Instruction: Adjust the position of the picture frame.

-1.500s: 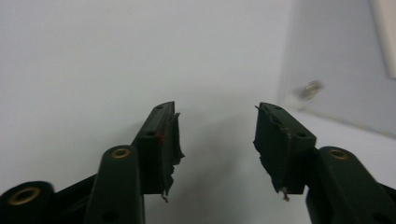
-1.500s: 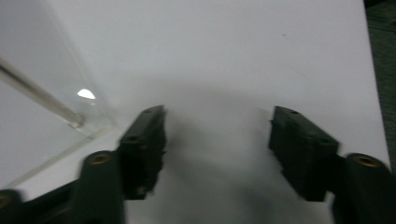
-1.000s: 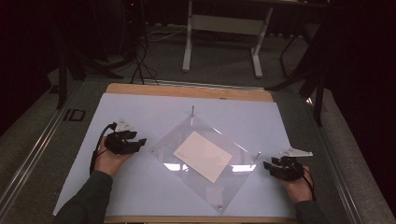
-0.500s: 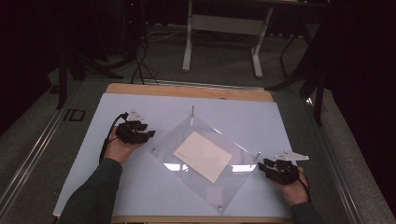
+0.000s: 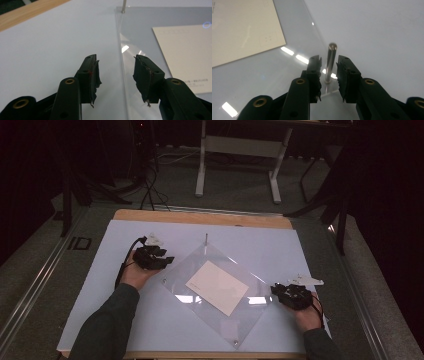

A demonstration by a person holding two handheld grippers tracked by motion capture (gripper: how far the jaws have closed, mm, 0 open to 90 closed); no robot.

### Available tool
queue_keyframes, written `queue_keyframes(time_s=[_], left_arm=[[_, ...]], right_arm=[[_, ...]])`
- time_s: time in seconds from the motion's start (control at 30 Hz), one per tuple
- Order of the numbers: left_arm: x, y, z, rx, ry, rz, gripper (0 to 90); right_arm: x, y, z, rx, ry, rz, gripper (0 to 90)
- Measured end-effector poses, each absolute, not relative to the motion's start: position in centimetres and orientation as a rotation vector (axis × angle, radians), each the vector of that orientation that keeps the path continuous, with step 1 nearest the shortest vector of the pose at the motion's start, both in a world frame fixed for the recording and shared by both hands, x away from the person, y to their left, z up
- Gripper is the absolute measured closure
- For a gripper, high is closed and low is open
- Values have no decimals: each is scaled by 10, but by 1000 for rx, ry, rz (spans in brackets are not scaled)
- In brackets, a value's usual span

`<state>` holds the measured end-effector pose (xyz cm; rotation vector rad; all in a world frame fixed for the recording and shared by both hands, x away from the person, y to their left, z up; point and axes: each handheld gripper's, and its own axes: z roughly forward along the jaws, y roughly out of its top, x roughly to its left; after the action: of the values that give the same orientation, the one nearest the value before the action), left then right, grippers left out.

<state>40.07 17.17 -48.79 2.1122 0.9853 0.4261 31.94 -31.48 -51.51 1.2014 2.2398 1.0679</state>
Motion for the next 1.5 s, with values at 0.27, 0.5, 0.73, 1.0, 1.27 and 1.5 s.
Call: queue_keyframes(time_s=[0.27,0.5,0.73,1.0,1.27,1.5], left_arm=[[414,159,-489,2109,962,406,518],[424,149,-492,2114,934,402,517],[438,135,-495,2108,896,405,517],[453,117,-496,2082,879,424,561],[469,98,-495,2071,870,443,574],[482,77,-501,2087,860,434,588]], right_arm=[[322,-312,-517,1166,2212,1084,851],[321,-313,-518,1156,2207,1092,852],[321,-313,-518,1152,2206,1099,851],[321,-314,-518,1154,2203,1102,852],[321,-314,-519,1161,2197,1116,852],[321,-314,-519,1163,2196,1121,851]])
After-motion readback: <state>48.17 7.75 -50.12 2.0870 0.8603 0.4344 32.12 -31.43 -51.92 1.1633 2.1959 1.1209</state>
